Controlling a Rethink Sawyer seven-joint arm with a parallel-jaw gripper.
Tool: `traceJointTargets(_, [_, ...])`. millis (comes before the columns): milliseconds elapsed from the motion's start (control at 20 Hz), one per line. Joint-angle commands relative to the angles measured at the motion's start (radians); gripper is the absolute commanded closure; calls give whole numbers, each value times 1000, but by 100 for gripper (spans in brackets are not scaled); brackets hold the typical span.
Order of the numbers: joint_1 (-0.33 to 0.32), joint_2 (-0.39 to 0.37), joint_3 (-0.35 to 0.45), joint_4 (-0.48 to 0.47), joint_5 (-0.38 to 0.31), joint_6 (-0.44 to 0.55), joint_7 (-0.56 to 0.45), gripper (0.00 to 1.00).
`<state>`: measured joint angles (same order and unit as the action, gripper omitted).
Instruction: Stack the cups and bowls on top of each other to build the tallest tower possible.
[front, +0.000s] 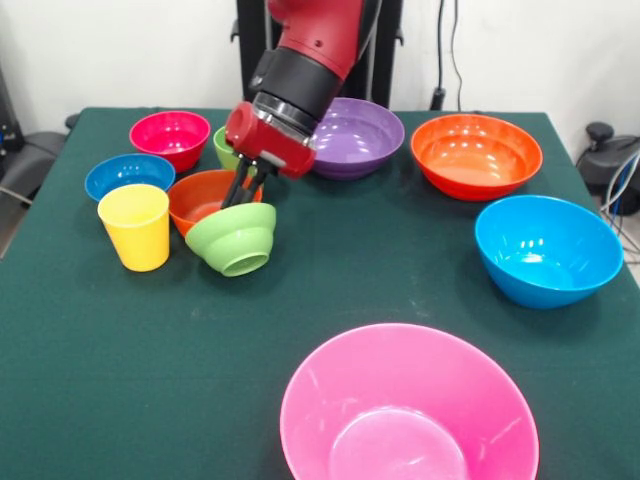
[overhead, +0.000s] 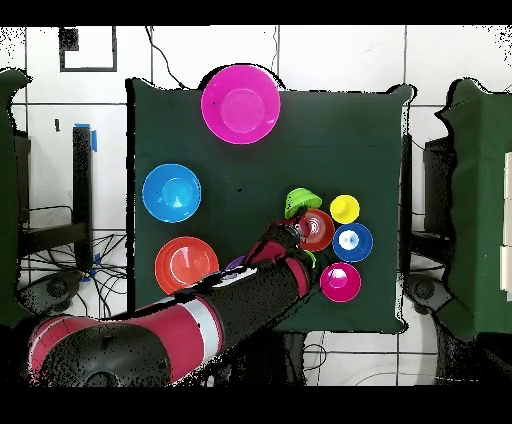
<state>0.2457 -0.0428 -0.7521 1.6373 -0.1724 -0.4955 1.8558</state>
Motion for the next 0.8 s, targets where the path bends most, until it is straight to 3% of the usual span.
traceJointTargets(50, [2, 44, 82, -82, 122, -133, 105, 100])
traceJointTargets(400, [-27, 53, 117, -74, 151, -250, 111, 100])
traceJointTargets(800, [-22, 67, 115, -93, 165, -249, 80, 100])
